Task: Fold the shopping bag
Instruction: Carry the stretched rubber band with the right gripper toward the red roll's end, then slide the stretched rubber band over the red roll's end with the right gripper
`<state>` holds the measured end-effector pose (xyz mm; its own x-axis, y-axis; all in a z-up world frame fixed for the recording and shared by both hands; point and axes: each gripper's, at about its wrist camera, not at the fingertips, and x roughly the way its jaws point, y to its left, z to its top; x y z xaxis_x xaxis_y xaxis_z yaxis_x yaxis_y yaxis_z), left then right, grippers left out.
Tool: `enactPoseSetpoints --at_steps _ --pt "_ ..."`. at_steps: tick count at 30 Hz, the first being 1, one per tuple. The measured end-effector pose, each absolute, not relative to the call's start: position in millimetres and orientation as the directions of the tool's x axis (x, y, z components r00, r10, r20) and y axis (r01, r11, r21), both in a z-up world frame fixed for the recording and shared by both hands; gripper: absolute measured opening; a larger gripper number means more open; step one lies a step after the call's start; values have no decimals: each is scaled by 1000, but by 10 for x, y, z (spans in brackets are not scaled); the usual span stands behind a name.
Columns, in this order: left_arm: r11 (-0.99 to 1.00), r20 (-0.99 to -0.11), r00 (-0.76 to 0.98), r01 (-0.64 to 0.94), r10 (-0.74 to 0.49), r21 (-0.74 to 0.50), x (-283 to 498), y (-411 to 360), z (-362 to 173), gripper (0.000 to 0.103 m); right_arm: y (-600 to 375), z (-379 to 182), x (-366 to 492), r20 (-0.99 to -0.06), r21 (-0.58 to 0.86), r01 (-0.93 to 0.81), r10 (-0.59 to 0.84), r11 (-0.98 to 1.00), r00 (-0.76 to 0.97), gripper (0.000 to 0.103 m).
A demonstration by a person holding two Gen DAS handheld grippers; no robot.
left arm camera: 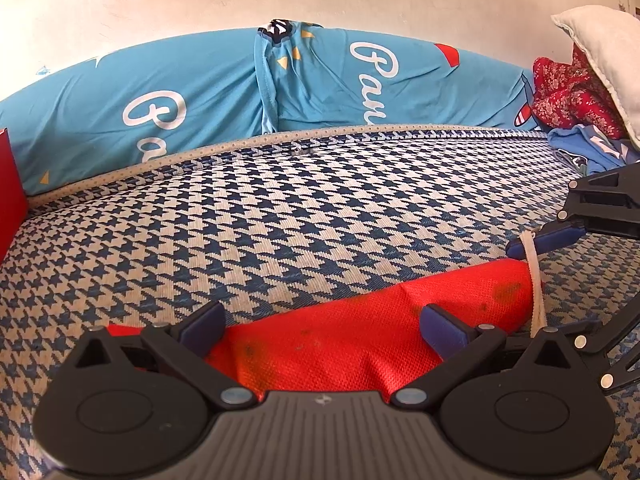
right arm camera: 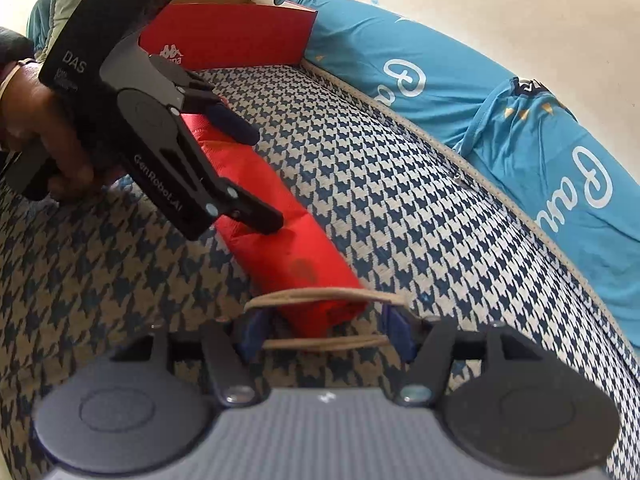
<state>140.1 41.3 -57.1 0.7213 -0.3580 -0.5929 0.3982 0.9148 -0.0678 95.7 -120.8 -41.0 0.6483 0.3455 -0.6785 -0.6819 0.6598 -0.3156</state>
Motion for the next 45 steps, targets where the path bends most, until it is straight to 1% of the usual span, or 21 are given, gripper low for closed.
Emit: enactPoseSetpoints --at_steps 5,11,16,24,29,35,45 --pt "915 -593 722 398 -357 -67 1396 395 -576 103 -1171 -425 969 -684 -317 -686 344 655 644 61" --pt "915 -593 721 398 -359 -70 1394 400 -578 103 -1186 -411 1002 -705 -278 -685 341 673 622 61" --pt "915 -593 721 397 -360 -72 1396 407 -578 103 -1263 -386 1073 -738 -180 -678 357 713 572 61" --pt "915 -592 721 397 -360 -72 1392 390 -587 103 -1307 -400 1107 -755 -116 -659 365 744 544 61" --pt "915 -592 721 397 -360 -73 1397 387 -586 103 -1254 -413 1143 -744 -125 -656 367 744 558 61" --pt "915 -593 720 396 -361 -76 1401 389 -592 103 -1200 -402 1098 -718 -217 -678 356 703 599 60" --pt "915 -593 721 396 -360 -74 1391 374 -595 103 -1235 -426 1051 -684 -248 -683 376 687 626 61"
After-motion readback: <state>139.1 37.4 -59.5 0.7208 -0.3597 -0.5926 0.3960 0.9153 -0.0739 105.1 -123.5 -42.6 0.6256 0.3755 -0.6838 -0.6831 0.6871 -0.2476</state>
